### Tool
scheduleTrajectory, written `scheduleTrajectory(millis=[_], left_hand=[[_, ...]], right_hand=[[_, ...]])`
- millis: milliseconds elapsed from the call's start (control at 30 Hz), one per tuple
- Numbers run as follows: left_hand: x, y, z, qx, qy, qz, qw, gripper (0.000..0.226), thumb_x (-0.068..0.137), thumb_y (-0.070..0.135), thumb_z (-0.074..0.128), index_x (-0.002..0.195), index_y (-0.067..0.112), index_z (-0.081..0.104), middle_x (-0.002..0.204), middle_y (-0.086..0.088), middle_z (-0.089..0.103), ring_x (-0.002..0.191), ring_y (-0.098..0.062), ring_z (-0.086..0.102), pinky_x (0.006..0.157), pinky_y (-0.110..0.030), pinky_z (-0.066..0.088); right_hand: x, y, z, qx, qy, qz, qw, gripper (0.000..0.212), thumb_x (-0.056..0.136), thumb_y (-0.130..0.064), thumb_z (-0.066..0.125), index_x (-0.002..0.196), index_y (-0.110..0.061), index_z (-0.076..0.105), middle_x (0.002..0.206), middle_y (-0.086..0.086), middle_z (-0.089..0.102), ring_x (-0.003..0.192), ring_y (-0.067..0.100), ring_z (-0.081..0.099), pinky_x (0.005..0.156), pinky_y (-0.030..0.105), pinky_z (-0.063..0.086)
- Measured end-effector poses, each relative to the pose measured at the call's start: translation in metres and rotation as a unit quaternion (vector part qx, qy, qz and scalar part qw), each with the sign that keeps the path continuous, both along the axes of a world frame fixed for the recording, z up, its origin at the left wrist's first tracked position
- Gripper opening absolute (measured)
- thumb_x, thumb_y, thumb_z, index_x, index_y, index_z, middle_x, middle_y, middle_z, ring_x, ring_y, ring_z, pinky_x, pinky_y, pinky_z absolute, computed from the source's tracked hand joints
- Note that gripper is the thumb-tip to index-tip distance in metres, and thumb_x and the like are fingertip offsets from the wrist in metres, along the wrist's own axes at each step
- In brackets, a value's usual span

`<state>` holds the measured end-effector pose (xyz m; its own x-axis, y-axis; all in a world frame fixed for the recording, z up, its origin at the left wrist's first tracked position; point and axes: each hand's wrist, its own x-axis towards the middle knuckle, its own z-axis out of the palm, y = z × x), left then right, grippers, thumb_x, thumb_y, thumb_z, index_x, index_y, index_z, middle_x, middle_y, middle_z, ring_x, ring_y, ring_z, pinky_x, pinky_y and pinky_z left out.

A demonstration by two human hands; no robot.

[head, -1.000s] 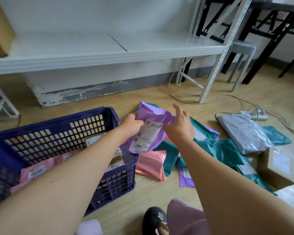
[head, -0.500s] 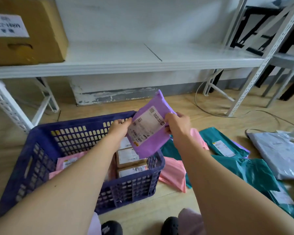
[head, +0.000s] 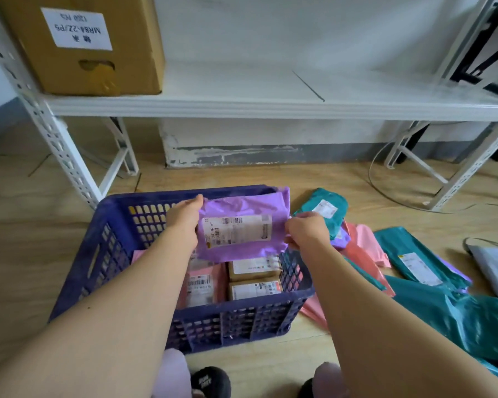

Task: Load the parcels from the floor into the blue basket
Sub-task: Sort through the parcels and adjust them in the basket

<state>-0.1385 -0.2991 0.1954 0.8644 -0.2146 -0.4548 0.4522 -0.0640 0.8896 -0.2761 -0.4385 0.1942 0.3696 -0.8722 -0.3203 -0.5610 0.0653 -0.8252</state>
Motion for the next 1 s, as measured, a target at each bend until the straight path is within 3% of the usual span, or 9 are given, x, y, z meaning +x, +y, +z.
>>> scheduleTrajectory(millis=[100,167,300,500,600,667,800,900,1000], left_hand=[[0.011,0.008,-0.001,0.029,-0.067,0.019,0.997,0.027,0.091,0.024,0.059,0.064,0.022,0.056,0.069,0.0,0.054,0.066,-0.019,0.05,0.069,-0.032,0.045],[0.018,0.013,-0.003,0.043,-0.106,0.003,0.993,0.028,0.091,0.023,0.058,0.064,0.023,0.058,0.068,0.004,0.055,0.068,-0.016,0.048,0.068,-0.027,0.041],[0.027,0.019,-0.005,0.044,-0.135,-0.029,0.989,0.025,0.091,0.023,0.059,0.066,0.022,0.06,0.069,0.004,0.057,0.068,-0.012,0.049,0.06,-0.019,0.037],[0.042,0.02,-0.013,0.023,-0.1,-0.029,0.994,0.02,0.087,0.027,0.065,0.068,0.021,0.065,0.072,-0.001,0.062,0.08,-0.022,0.056,0.074,-0.033,0.043],[0.048,0.02,-0.017,0.028,-0.115,-0.012,0.993,0.014,0.087,0.029,0.064,0.086,0.015,0.067,0.089,-0.005,0.064,0.089,-0.022,0.057,0.079,-0.031,0.044],[0.054,0.023,-0.02,0.038,-0.117,0.02,0.992,0.029,0.088,0.033,0.061,0.102,0.009,0.066,0.1,-0.011,0.065,0.094,-0.025,0.059,0.084,-0.033,0.045],[0.079,0.038,-0.042,0.101,-0.121,0.063,0.985,0.04,0.09,0.046,0.053,0.086,0.007,0.058,0.078,-0.01,0.058,0.078,-0.024,0.051,0.064,-0.03,0.037],[0.1,0.059,-0.068,0.149,-0.058,0.153,0.975,0.065,0.08,0.054,0.06,0.125,0.006,0.054,0.128,-0.01,0.057,0.114,-0.031,0.054,0.092,-0.033,0.043],[0.121,0.077,-0.087,0.18,0.006,0.173,0.968,0.088,0.073,0.061,0.062,0.143,0.014,0.036,0.144,-0.012,0.043,0.127,-0.034,0.045,0.107,-0.045,0.036]], right_hand=[[0.007,0.01,0.003,-0.134,0.09,0.099,0.982,0.04,0.083,-0.024,0.058,0.121,-0.018,0.048,0.109,0.008,0.056,0.099,0.03,0.06,0.083,0.034,0.047],[0.018,0.02,0.007,-0.195,0.093,0.193,0.957,0.059,0.082,-0.015,0.059,0.136,-0.024,0.04,0.124,0.007,0.052,0.106,0.027,0.056,0.082,0.031,0.044],[0.04,0.041,0.002,-0.201,0.12,0.333,0.913,0.056,0.08,-0.016,0.062,0.134,-0.023,0.048,0.126,0.004,0.058,0.108,0.023,0.057,0.083,0.031,0.05],[0.06,0.059,-0.013,-0.268,0.18,0.387,0.864,0.03,0.09,-0.025,0.055,0.118,-0.013,0.052,0.104,0.006,0.062,0.092,0.026,0.057,0.065,0.028,0.038],[0.071,0.059,-0.021,-0.258,0.181,0.362,0.877,0.015,0.093,-0.016,0.047,0.105,-0.01,0.054,0.086,0.003,0.055,0.077,0.024,0.052,0.055,0.024,0.036],[0.077,0.058,-0.028,-0.233,0.176,0.329,0.898,0.009,0.09,-0.009,0.044,0.092,-0.012,0.052,0.082,0.004,0.054,0.073,0.024,0.049,0.056,0.024,0.035],[0.094,0.062,-0.043,-0.17,0.162,0.304,0.923,0.015,0.087,-0.007,0.043,0.095,-0.011,0.056,0.087,0.007,0.06,0.075,0.027,0.05,0.063,0.027,0.037],[0.113,0.07,-0.056,-0.123,0.139,0.293,0.938,0.022,0.088,-0.008,0.044,0.104,-0.009,0.059,0.101,0.011,0.066,0.081,0.027,0.054,0.066,0.028,0.04],[0.133,0.078,-0.072,-0.064,0.119,0.272,0.953,0.026,0.088,-0.008,0.043,0.109,-0.005,0.058,0.108,0.013,0.064,0.095,0.032,0.059,0.073,0.031,0.043]])
